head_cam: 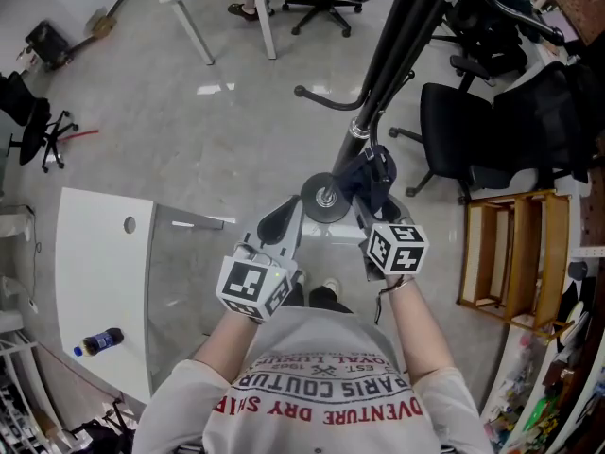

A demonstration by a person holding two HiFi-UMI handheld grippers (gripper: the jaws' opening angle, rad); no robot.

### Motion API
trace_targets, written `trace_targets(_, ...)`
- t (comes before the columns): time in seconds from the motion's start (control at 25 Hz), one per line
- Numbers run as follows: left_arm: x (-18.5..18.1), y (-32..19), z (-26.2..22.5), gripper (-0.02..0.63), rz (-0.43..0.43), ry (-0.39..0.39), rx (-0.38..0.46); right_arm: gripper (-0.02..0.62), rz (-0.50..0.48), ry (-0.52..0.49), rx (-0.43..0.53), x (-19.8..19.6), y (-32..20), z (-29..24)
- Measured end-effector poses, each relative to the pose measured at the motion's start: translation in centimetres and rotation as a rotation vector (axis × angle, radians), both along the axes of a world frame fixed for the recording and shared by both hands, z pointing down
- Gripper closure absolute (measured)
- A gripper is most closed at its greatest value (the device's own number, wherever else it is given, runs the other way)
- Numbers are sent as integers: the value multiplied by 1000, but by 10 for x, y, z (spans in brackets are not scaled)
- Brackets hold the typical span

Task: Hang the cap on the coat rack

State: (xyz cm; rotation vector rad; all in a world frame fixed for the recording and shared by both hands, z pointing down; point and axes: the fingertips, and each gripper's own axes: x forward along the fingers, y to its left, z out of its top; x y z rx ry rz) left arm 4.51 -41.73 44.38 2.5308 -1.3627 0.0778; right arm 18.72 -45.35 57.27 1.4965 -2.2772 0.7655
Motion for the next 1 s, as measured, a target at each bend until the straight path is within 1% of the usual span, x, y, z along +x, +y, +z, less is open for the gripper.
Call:
trace_targets(0.12, 5, 3, -5, 600, -4, 4, 9, 382, 22, 22, 31, 8, 8, -12)
trace_targets(0.24, 11, 6, -11, 600, -1, 9, 24, 377, 35, 20, 107, 15, 19, -40)
trace_targets(0.4, 20, 11, -26, 600, 2, 21, 61, 379, 13, -19, 280, 22, 35, -103)
trace_targets(0.48, 23, 16, -36, 600, 2, 26, 83, 385, 23, -11, 377, 29, 44, -136)
trace_targets(0.52, 25, 19, -41, 600, 3, 29, 94, 440, 40, 12, 427, 33, 49, -151)
trace_targets(0.56, 26, 23, -47, 600, 4, 32, 106, 558, 56, 43, 474, 38, 54, -165)
trace_targets(0.64, 28, 31, -59, 600, 6, 38, 133, 570, 64, 91, 545, 42, 66, -190)
trace_targets(0.76, 32, 43, -77, 600, 6, 44, 174, 578, 69, 94, 601, 46, 83, -214)
trace_targets(0.84, 36, 49, -85, 600, 5, 44, 198, 580, 71, 88, 617, 50, 93, -220)
trace_targets(1.0, 41, 62, -91, 600, 5, 40, 229, 581, 75, 83, 619, 57, 109, -218)
